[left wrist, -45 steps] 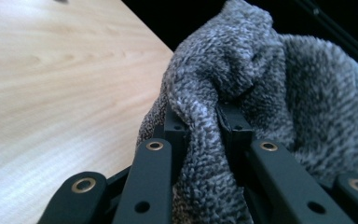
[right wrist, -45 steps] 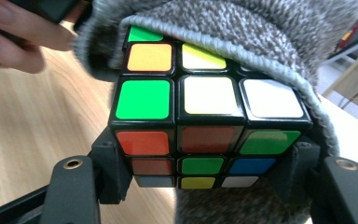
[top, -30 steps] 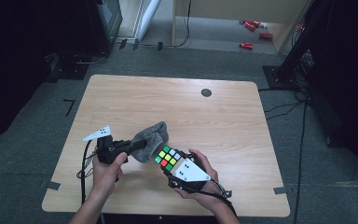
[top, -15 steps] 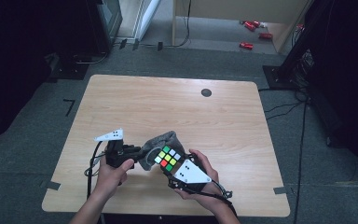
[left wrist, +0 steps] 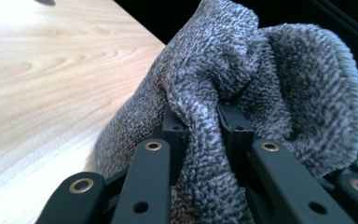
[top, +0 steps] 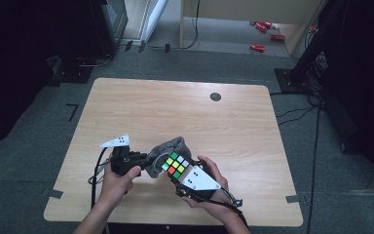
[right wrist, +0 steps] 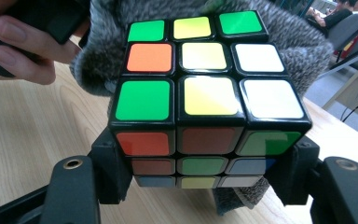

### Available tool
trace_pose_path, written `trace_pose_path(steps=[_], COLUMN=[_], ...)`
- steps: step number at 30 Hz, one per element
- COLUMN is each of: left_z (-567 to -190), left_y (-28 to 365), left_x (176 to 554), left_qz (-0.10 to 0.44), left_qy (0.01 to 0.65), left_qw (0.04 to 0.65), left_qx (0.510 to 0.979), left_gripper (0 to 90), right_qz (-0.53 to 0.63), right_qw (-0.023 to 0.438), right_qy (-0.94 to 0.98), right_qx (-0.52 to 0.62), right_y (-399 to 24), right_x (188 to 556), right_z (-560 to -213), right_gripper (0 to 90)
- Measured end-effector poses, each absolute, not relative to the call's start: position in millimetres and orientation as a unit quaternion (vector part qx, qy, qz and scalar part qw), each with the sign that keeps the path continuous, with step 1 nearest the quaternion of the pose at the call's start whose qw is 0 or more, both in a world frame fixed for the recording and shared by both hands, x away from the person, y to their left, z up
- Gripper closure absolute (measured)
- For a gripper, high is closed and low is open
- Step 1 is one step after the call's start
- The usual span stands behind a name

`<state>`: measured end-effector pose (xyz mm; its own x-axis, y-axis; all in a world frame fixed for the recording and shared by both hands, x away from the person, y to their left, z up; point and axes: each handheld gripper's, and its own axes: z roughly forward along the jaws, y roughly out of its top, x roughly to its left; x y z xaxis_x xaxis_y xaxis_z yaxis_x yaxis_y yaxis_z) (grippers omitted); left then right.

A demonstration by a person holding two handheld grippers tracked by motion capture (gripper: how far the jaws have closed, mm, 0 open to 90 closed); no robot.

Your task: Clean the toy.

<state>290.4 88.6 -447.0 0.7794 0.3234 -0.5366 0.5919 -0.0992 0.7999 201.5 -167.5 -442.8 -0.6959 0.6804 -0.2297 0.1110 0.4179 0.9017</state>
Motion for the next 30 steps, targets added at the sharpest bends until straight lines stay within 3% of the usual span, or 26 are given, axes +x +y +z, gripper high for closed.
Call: trace_pose_path(steps=[4, 14, 19, 26, 30], left_z=[-441, -448, -444, -450, -445], left_y=[91, 86, 92, 87, 89], left_x=[288, 290, 289, 290, 288], left_qz=[-0.117, -0.104, -0.136, -0.112, -0.116], left_qy=[0.300, 0.311, 0.291, 0.308, 0.297], left_qw=[0.614, 0.581, 0.621, 0.585, 0.605], left_qx=[0.721, 0.745, 0.715, 0.742, 0.730], left_gripper=[76.6, 76.7, 76.7, 76.6, 76.6], right_qz=[0.466, 0.477, 0.451, 0.470, 0.468], right_qw=[0.297, 0.302, 0.304, 0.308, 0.303], right_qy=[0.793, 0.782, 0.793, 0.785, 0.787], right_qx=[0.256, 0.265, 0.274, 0.261, 0.265], right_y=[-167, -174, -173, -173, -173], right_x=[205, 206, 211, 205, 207], right_z=[-447, -440, -450, -440, -443], right_gripper=[34.7, 34.7, 34.7, 34.7, 34.7])
